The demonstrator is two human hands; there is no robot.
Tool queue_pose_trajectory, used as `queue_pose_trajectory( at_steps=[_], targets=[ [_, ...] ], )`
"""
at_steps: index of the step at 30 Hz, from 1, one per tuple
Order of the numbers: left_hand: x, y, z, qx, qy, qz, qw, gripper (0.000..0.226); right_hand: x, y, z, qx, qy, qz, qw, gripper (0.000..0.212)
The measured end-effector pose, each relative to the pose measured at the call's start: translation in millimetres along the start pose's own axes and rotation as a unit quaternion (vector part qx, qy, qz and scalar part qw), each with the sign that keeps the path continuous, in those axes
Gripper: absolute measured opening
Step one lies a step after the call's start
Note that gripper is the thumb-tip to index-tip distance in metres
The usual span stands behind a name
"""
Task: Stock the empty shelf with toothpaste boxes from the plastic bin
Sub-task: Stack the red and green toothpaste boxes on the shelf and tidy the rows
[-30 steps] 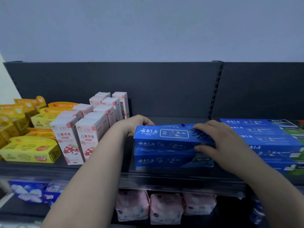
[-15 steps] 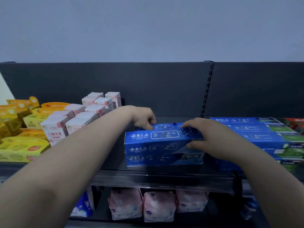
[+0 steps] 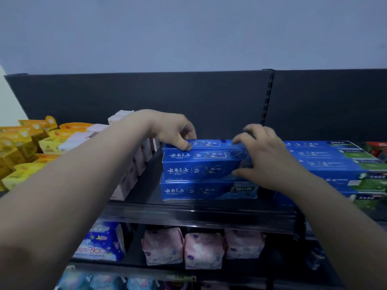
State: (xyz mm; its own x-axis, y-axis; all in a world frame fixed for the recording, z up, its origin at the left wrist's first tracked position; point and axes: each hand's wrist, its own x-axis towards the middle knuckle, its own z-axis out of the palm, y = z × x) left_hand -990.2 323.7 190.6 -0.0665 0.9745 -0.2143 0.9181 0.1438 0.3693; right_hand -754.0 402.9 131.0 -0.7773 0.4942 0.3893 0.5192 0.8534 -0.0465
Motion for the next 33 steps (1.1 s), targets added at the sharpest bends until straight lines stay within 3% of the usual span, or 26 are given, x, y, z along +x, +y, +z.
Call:
queue_pose_trajectory(
  at_steps=[3, 6, 8, 10, 12, 14, 18, 22, 26, 33],
  targets=[
    [-7.4, -5.0, 7.8, -0.052, 0.014, -0.013, 0.998, 0.029, 1.2, -1.3, 5.7, 0.044, -0.062, 0.005, 0.997, 0.097],
    [-22.3, -11.8, 21.7, -0.119, 0.148, -0.021, 0.981, 0.041, 6.1, -2.2, 6.2, 0.044, -0.077, -0.004, 0.996, 0.093],
    [-28.1, -21.2, 48.4, -0.249, 0.302, -0.02, 0.92, 0.043, 6.1, -5.5, 6.8, 0.059, -0.069, 0.008, 0.996, 0.09],
    [-32.3, -27.6, 82.3, -0.42, 0.387, -0.039, 0.82, 0.058, 1.2, -7.2, 10.4, 0.159, -0.019, 0.05, 0.986, 0.084],
    [-28.5, -33.7, 113.8, -0.541, 0.381, -0.063, 0.747, 0.078, -6.2, -9.3, 16.4, 0.293, 0.067, 0.098, 0.949, 0.073],
    [-27.3, -30.0, 137.2, -0.606, 0.345, -0.051, 0.715, 0.067, -14.2, -11.6, 24.6, 0.375, 0.099, 0.149, 0.91, 0.067],
    [-29.5, -21.5, 149.0, -0.614, 0.331, -0.03, 0.716, 0.065, -22.9, -13.3, 40.2, 0.543, 0.123, 0.245, 0.794, 0.062],
    [-27.2, -20.4, 143.0, -0.639, 0.322, -0.047, 0.696, 0.041, -18.2, -8.8, 52.8, 0.639, 0.065, 0.298, 0.706, 0.063],
    [-24.5, -18.4, 136.3, -0.659, 0.309, -0.056, 0.683, 0.024, -17.5, 0.9, 68.3, 0.669, 0.041, 0.296, 0.68, 0.08],
    [-28.3, -26.5, 130.5, -0.694, 0.269, -0.029, 0.667, 0.037, -26.1, -2.7, 80.2, 0.674, 0.049, 0.332, 0.658, 0.108]
  ],
)
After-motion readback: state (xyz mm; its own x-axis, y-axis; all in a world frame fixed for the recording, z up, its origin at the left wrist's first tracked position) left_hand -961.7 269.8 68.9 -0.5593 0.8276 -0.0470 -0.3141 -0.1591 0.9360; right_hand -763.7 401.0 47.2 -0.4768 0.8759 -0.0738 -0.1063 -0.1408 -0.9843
